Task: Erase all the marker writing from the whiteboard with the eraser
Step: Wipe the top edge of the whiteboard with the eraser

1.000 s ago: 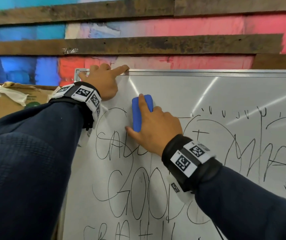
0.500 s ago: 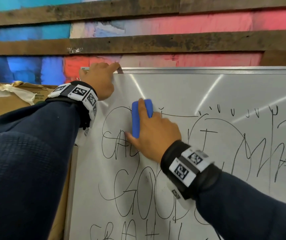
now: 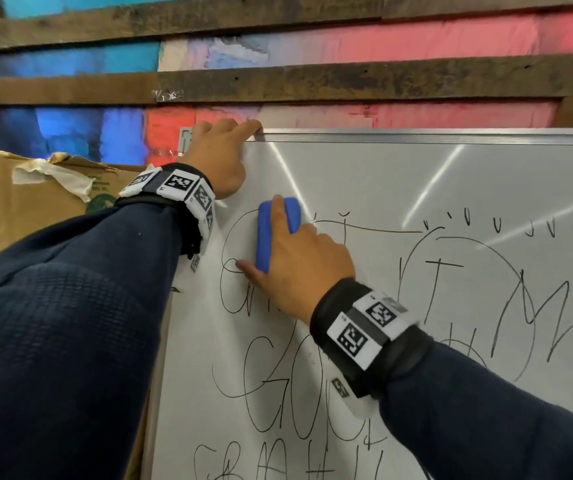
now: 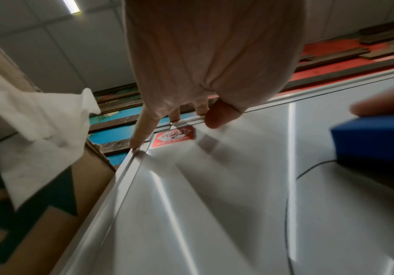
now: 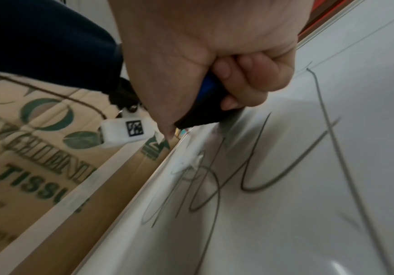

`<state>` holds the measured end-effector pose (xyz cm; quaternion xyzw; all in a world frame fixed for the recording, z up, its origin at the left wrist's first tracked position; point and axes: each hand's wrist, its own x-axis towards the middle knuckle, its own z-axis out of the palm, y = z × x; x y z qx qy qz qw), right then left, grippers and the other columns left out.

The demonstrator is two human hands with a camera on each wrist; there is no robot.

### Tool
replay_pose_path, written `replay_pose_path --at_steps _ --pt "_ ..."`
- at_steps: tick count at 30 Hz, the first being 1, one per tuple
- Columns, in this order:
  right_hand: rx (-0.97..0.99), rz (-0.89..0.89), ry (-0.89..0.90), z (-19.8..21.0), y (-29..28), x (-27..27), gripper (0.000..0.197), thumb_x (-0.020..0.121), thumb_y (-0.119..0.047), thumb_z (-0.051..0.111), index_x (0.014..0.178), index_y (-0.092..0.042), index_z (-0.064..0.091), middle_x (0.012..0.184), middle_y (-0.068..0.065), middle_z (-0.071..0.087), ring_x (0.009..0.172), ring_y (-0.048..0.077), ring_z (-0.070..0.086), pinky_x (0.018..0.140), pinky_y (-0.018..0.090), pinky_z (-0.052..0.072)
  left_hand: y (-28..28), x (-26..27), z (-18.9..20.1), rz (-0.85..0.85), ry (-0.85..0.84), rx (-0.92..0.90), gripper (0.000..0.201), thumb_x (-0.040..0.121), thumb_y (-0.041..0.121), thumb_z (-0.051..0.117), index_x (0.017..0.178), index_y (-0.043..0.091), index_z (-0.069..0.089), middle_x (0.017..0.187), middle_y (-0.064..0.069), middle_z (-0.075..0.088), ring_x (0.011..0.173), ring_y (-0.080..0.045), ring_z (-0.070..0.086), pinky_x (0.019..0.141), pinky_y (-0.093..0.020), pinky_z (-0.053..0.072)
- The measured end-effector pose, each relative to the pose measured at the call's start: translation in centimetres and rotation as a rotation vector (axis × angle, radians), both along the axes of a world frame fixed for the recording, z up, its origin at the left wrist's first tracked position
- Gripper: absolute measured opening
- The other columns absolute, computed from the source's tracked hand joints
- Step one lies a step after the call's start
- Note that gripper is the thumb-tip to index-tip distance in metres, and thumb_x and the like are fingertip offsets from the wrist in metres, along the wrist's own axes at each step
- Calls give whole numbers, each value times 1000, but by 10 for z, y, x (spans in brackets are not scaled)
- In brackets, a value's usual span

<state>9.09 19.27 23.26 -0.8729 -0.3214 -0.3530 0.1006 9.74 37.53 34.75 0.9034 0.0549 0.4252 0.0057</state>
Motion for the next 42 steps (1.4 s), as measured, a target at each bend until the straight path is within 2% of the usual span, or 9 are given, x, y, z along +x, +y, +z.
replay_pose_path --at_steps 9,16,21,24,31,34,37,40,42 --pt "-22 7 10 -6 14 -7 104 85 -79 41 155 -19 -6 98 13 50 63 23 42 55 34 36 2 -4 -3 -19 -56 54 77 77 -5 43 147 28 35 130 -6 51 121 -38 40 107 -39 25" --pt "-50 33 -25 -16 31 -11 108 83 -77 47 155 -15 -4 100 16 56 60 24 45 53 34 44 1 -12 1 -22 -39 125 80 79 -7 44 151 24 32 133 -8 50 123 -33 43 113 -37 16" --pt "9 31 -41 2 37 -9 106 84 -75 50 155 -15 0 105 15 55 63 23 39 53 33 33 -1 -15 2 -22 -1 114 79 83 -7 42 154 22 26 139 -8 46 127 -35 38 114 -35 14" --pt "-72 61 -20 -14 40 -13 107 83 -75 50 155 -17 -4 102 15 54 63 23 43 54 34 39 3 -17 2 -25 25 122 78 85 -5 42 156 22 23 141 -9 44 128 -36 37 114 -36 15" --pt "-75 108 -40 -10 44 -11 78 81 -74 55 131 -23 26 79 6 40 55 21 39 52 33 41 5 -17 3 -25 57 136 80 84 -4 43 156 22 21 143 -9 43 127 -37 38 114 -37 17" --pt "-145 126 -26 -23 38 -16 71 83 -69 57 128 -23 25 81 6 40 51 18 36 52 33 41 8 -16 3 -18 57 126 81 83 -2 43 156 24 20 142 -8 43 127 -38 37 113 -39 20" --pt "-190 154 -13 -31 19 -16 56 92 -56 54 129 -27 24 89 6 44 56 21 44 55 33 42 8 -13 2 -16 59 99 83 81 -1 42 155 28 21 141 -4 44 126 -37 37 114 -44 25" --pt "-102 143 -27 -16 -1 -8 48 96 -44 48 135 -34 22 95 7 44 62 27 47 58 36 47 5 -10 1 -46 39 36 81 75 0 40 149 32 30 137 -3 47 126 -37 40 114 -47 26" --pt "-57 87 -65 -7 -18 -3 50 96 -46 47 139 -40 22 94 5 39 62 26 44 55 33 43 0 -8 0 -55 15 4 79 69 8 36 144 31 36 136 -3 48 126 -38 41 113 -47 26"
